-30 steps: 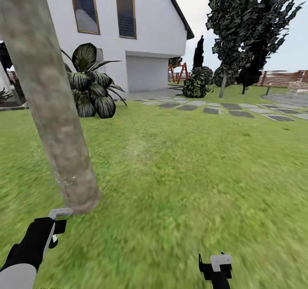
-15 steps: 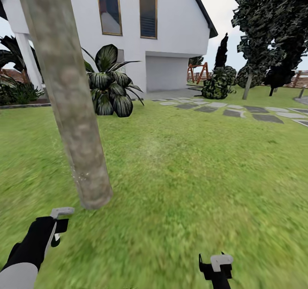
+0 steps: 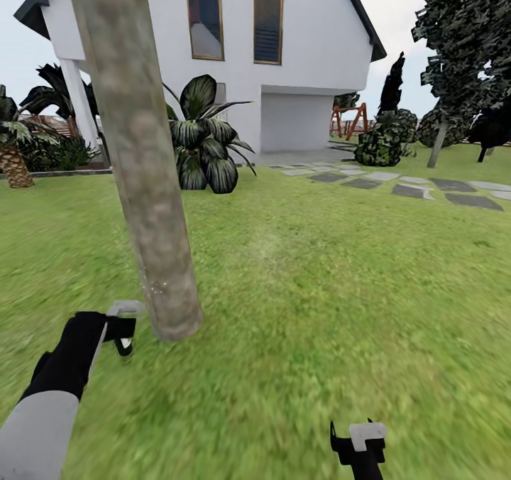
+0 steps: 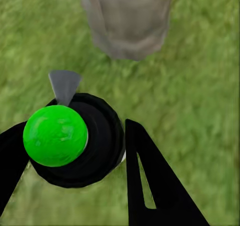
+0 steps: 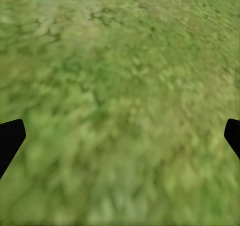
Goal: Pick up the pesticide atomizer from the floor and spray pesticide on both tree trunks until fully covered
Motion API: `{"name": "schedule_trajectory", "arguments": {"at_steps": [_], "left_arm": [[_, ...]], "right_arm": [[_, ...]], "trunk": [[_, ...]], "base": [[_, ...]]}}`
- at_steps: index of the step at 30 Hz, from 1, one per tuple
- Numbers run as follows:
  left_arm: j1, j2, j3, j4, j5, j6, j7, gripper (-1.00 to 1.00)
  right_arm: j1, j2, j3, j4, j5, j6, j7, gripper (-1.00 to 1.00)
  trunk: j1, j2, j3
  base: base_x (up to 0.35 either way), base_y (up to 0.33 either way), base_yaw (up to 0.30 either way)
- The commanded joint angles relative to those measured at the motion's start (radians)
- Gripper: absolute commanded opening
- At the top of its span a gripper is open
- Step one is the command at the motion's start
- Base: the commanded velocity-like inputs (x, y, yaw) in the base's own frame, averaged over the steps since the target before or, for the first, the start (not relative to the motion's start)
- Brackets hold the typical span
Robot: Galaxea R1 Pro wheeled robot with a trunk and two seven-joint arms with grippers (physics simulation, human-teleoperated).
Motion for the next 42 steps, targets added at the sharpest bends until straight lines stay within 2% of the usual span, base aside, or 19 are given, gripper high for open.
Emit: {"name": "schedule_trajectory", "arguments": {"at_steps": [1, 3, 5, 6, 9, 14, 16, 19, 24, 27, 29, 32, 35, 38, 40, 42], "left_arm": [[-0.022, 0.0, 0.0, 0.0, -0.013, 0.013, 0.015, -1.0], [-0.031, 0.012, -0.001, 0.005, -0.013, 0.017, 0.057, -1.0], [-0.027, 0.049, 0.004, 0.008, -0.013, 0.016, 0.074, -1.0], [-0.025, 0.085, 0.001, 0.009, -0.012, 0.012, 0.076, -1.0], [-0.022, 0.095, -0.002, -0.001, -0.009, 0.009, 0.076, -1.0], [-0.021, 0.073, -0.051, 0.001, -0.007, 0.011, 0.081, -1.0], [-0.021, 0.069, -0.055, 0.0, -0.007, 0.012, 0.081, -1.0], [-0.021, 0.033, -0.06, -0.007, -0.007, 0.009, 0.081, -1.0], [-0.021, -0.004, -0.061, -0.002, -0.009, 0.008, 0.081, -1.0], [-0.021, 0.002, -0.056, 0.004, -0.012, 0.007, 0.08, -1.0], [-0.021, 0.034, -0.052, 0.001, -0.013, 0.008, 0.081, -1.0], [-0.021, 0.062, -0.053, 0.0, -0.013, 0.009, 0.081, -1.0], [-0.02, 0.047, -0.06, 0.003, -0.008, 0.01, 0.078, -1.0], [-0.02, -0.009, -0.064, -0.003, -0.009, 0.011, 0.079, -1.0], [-0.021, -0.011, -0.06, -0.005, -0.011, 0.014, 0.077, -1.0], [-0.022, 0.021, -0.053, -0.005, -0.012, 0.018, 0.073, -1.0]], "right_arm": [[-0.001, 0.0, 0.0, 0.001, 0.01, 0.0, -0.01, 1.0], [-0.001, -0.001, 0.0, 0.001, 0.01, 0.0, -0.01, 1.0], [-0.001, -0.002, 0.0, 0.001, 0.01, 0.0, -0.01, 1.0], [-0.001, -0.002, -0.001, 0.001, 0.01, 0.0, -0.01, 1.0], [-0.001, -0.002, 0.0, 0.001, 0.01, 0.0, -0.01, 1.0], [-0.001, -0.002, -0.001, 0.001, 0.01, 0.0, -0.01, 1.0], [-0.001, -0.002, -0.001, 0.001, 0.01, 0.0, -0.01, 1.0], [-0.001, -0.002, -0.001, 0.001, 0.01, 0.001, -0.01, 1.0], [-0.001, -0.002, -0.001, 0.001, 0.01, 0.001, -0.01, 1.0], [-0.001, -0.002, -0.001, 0.001, 0.01, 0.002, -0.01, 1.0], [-0.001, -0.002, -0.001, 0.001, 0.01, 0.002, -0.01, 1.0], [-0.001, -0.002, -0.001, 0.001, 0.01, 0.002, -0.01, 1.0], [-0.001, -0.002, -0.001, 0.001, 0.01, 0.002, -0.01, 1.0], [-0.001, -0.002, -0.001, 0.001, 0.01, 0.002, -0.009, 1.0], [-0.001, -0.002, 0.0, 0.001, 0.01, 0.002, -0.01, 1.0], [-0.001, -0.002, 0.0, 0.001, 0.01, 0.002, -0.01, 1.0]], "trunk": [[0.0, 0.0, -0.001], [0.0, 0.0, -0.001], [0.0, 0.0, -0.001], [0.0, 0.0, -0.001], [0.0, 0.0, -0.001], [0.0, 0.0, -0.001], [0.0, 0.0, -0.001], [0.0, 0.0, -0.001], [0.0, 0.0, -0.001], [0.0, 0.0, -0.001], [0.0, 0.0, -0.001], [0.0, 0.0, -0.001], [0.0, 0.0, -0.001], [0.0, 0.0, -0.001], [0.0, 0.0, -0.001], [0.0, 0.0, -0.001]], "base": [[0.0, 0.0, 0.002], [0.0, 0.0, 0.001], [0.0, 0.0, 0.0], [0.0, 0.0, 0.0], [0.03, -0.018, 0.0], [0.203, -0.136, 0.0], [0.24, -0.162, 0.0], [0.244, -0.164, 0.0], [0.247, -0.164, 0.0], [0.279, -0.126, 0.0], [0.278, -0.027, 0.0], [0.106, -0.007, 0.0], [0.014, -0.001, 0.0], [0.002, 0.0, 0.0], [0.0, 0.0, 0.0], [0.0, 0.0, 0.0]]}}
